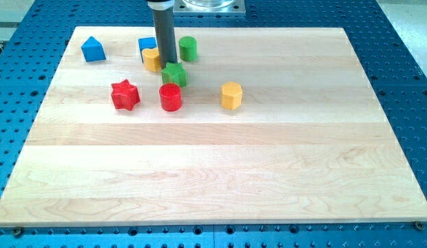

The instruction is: Move the yellow heart to the top left side of the red star

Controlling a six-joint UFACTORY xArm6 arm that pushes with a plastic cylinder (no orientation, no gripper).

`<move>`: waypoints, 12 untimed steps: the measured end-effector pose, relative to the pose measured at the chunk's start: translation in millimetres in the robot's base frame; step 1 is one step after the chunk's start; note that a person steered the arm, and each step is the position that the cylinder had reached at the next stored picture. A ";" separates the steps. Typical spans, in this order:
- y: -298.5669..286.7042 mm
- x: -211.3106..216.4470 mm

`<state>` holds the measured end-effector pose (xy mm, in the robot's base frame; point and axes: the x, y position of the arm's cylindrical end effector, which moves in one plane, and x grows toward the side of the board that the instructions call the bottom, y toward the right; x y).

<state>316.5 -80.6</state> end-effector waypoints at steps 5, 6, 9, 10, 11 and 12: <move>-73.7 7.6; -104.0 7.8; -222.5 53.7; -222.5 -1.9; -218.3 -6.8; -195.6 15.2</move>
<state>331.7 -276.2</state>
